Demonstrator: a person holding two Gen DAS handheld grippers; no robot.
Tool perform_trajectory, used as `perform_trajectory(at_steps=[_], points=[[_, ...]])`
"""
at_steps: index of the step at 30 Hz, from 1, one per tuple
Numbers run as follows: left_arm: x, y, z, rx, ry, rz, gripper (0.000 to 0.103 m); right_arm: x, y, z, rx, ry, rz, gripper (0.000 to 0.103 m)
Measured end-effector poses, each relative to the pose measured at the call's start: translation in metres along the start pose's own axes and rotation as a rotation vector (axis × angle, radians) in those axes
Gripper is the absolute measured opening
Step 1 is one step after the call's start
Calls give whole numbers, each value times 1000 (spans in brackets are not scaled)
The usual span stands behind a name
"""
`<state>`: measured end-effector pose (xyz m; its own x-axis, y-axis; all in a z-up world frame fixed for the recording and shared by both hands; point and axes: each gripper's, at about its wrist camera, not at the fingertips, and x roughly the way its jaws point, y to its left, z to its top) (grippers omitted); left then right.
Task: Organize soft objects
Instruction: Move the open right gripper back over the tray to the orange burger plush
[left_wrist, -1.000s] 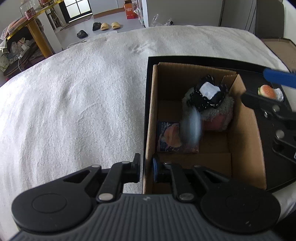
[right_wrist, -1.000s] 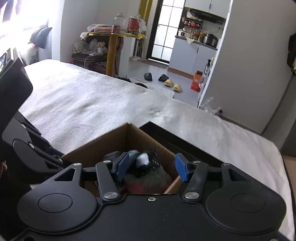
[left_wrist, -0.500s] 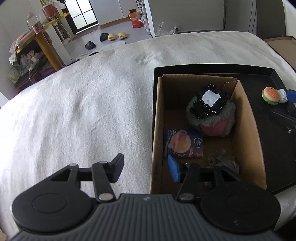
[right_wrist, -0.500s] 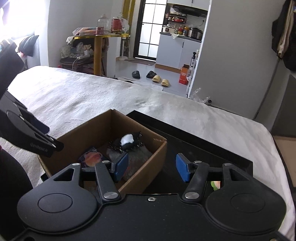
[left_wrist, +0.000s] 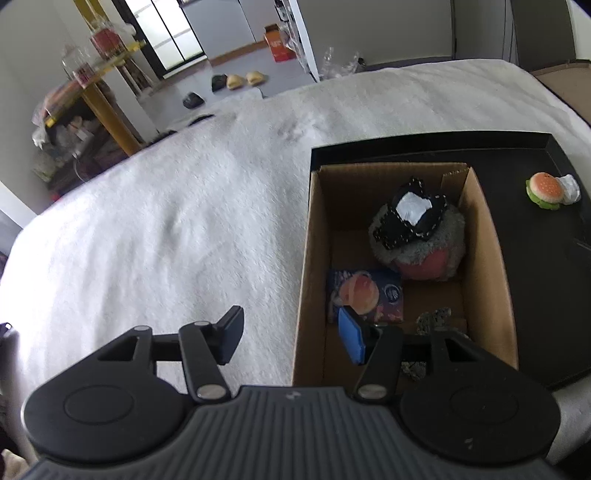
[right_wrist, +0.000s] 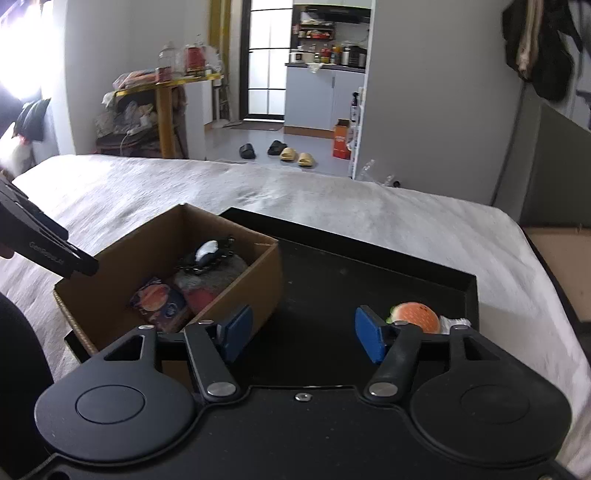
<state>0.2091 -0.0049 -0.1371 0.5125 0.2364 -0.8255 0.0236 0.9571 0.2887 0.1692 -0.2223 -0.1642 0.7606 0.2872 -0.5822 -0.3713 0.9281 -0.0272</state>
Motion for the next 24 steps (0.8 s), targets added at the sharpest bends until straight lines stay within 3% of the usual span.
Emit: perform_trajectory(at_steps=[24], points=[[4, -55, 41, 97, -10, 175, 56, 42, -93, -33, 343, -42, -70, 72]])
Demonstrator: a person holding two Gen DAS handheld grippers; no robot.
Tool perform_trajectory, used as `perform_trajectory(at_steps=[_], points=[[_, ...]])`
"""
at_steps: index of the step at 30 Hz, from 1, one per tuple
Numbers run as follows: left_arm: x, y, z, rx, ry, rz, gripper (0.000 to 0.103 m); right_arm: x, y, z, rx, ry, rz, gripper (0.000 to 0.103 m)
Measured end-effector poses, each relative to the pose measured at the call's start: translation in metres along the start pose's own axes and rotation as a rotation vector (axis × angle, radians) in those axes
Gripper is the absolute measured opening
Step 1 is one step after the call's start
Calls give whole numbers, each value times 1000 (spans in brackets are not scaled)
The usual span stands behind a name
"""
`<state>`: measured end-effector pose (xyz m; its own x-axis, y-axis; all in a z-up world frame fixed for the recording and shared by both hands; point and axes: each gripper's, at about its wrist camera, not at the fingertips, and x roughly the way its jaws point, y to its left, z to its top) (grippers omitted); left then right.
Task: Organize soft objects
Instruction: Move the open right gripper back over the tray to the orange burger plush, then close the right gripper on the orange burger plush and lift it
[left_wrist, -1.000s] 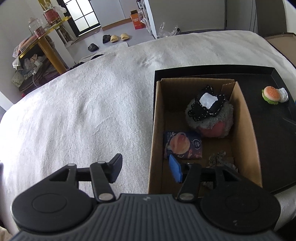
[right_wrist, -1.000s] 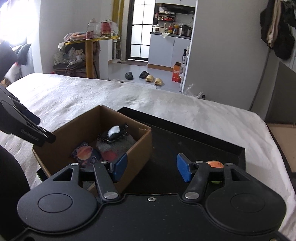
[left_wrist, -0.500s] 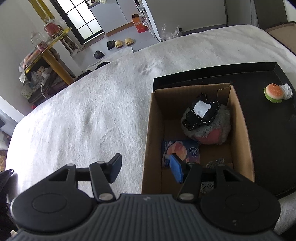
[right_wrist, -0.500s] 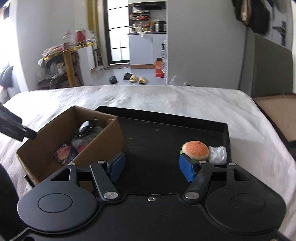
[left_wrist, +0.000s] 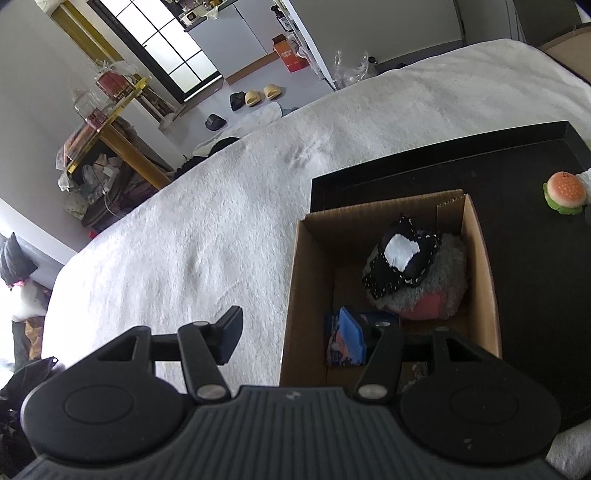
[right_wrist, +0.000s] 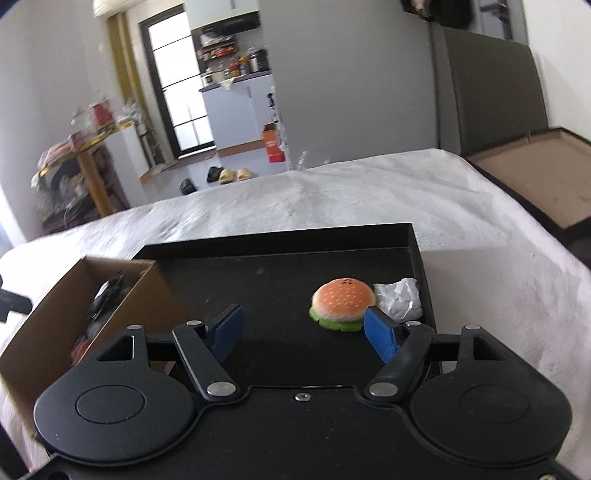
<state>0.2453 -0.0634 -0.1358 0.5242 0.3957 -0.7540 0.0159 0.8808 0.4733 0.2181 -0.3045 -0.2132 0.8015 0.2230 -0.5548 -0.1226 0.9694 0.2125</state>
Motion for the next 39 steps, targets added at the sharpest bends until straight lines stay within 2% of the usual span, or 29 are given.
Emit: perform_trajectory(at_steps=[5, 17, 25, 31, 33, 35, 39], points=[[10, -7, 5, 18, 22, 51, 57, 19, -14, 0, 58, 3, -4, 71], [24, -23, 11, 28, 61, 94, 57, 62, -36, 4, 127, 20, -11, 71], [32, -22, 17, 44, 78, 133, 57, 84, -27, 5, 52, 14, -48, 72], [34, -22, 22, 33, 78, 143, 57, 88, -10, -1, -99, 14, -83, 72], [34, -22, 22, 34, 82, 150, 57, 90, -4, -4, -143, 25, -75, 68], [33, -23, 21, 30, 84, 151, 57, 92, -3, -5, -136, 54, -59, 58], [30, -21, 20, 27, 79, 152, 57, 93, -9, -7, -98, 87, -82, 54]])
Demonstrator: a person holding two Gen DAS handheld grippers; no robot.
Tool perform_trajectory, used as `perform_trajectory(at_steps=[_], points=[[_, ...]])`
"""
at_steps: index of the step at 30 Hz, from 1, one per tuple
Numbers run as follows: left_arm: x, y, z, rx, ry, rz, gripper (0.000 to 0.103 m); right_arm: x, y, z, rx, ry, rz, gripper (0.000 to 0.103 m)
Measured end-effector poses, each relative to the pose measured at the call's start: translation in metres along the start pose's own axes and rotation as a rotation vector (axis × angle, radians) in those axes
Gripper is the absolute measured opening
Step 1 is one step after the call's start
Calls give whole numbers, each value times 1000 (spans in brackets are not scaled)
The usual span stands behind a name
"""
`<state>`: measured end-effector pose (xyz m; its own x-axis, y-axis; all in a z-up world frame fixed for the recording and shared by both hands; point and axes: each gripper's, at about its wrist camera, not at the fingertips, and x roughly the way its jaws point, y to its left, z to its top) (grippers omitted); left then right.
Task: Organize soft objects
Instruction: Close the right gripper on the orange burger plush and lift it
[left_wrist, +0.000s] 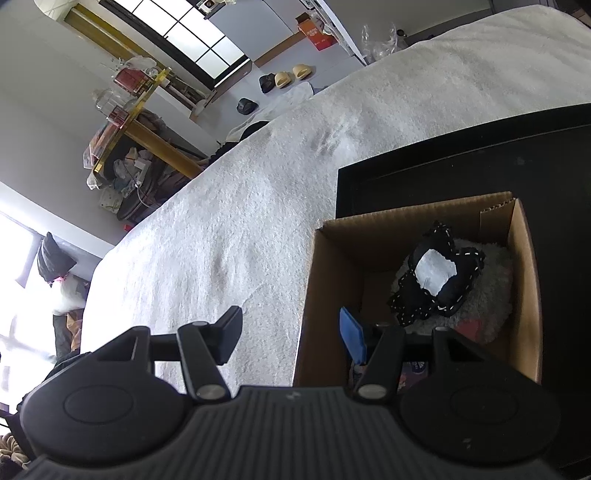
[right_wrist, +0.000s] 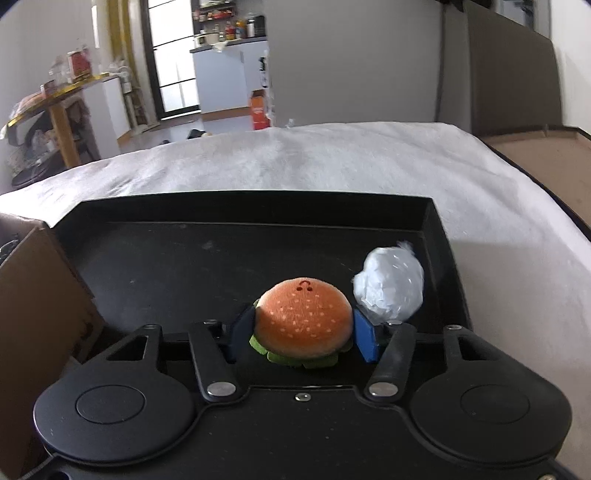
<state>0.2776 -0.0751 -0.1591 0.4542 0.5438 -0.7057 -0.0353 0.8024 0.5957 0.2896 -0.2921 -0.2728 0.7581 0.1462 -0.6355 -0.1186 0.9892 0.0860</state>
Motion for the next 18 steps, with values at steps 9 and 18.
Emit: perform_trajectory(at_steps=[9, 18], points=[[-2, 4, -5, -10, -3, -22, 57, -11, 0, -5, 28, 17, 25, 47], [-12, 14, -16, -33, -7, -66, 57, -35, 3, -3, 36, 26, 26, 47]])
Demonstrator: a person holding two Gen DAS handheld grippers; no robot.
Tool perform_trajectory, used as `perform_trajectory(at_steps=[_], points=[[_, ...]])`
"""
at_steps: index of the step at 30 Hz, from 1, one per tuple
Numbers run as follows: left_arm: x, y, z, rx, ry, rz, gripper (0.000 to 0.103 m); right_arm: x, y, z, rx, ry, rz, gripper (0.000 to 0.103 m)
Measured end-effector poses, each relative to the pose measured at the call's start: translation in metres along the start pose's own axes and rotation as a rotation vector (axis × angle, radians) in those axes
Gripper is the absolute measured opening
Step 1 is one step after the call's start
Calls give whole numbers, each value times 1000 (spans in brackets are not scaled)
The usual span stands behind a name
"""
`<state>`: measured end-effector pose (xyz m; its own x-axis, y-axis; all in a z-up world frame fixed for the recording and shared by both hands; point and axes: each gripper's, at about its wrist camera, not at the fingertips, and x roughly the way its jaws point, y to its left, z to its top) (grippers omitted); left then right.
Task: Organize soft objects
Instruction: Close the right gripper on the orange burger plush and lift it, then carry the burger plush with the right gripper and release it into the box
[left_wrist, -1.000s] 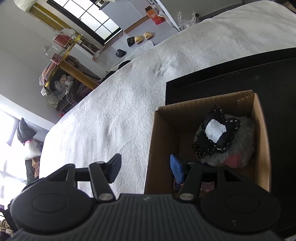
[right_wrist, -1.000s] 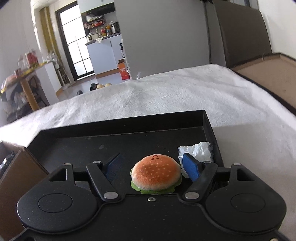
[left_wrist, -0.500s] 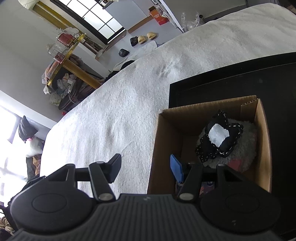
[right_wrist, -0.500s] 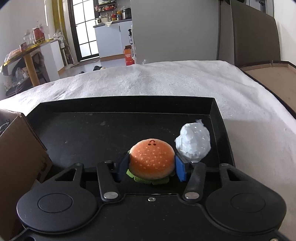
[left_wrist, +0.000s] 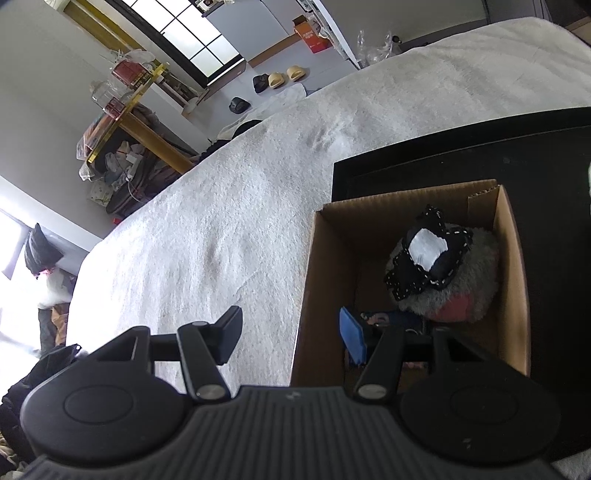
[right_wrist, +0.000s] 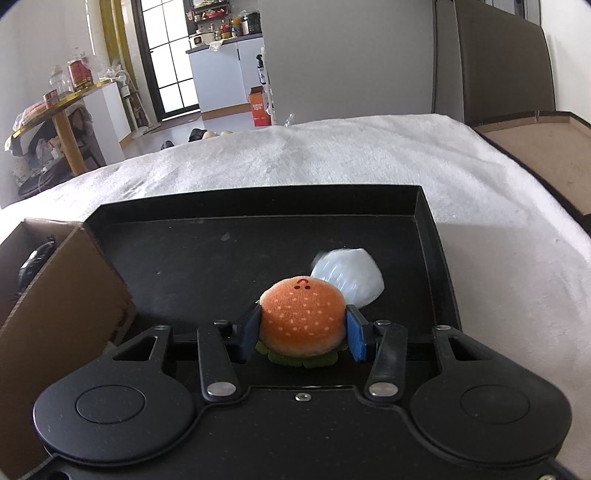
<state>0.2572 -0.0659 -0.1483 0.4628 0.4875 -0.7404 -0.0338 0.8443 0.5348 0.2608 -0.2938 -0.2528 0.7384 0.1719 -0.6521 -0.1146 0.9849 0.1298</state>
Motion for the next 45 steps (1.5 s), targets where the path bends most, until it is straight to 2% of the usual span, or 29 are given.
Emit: perform_trajectory(at_steps=[13, 19, 29, 38, 45], points=[[-2, 27, -23, -73, 18, -108, 57, -45, 23, 9, -46, -20, 22, 47], [0, 37, -33, -78, 21, -164, 57, -66, 37, 16, -76, -43, 34, 47], [7, 57, -48, -133, 24, -297, 57, -96, 81, 30, -222, -75, 95, 47], [18, 61, -56, -126, 28, -379, 56, -105, 117, 34, -338, -80, 96, 47], [17, 56, -61, -72, -5, -394, 54, -111, 133, 36, -385, -92, 94, 47]])
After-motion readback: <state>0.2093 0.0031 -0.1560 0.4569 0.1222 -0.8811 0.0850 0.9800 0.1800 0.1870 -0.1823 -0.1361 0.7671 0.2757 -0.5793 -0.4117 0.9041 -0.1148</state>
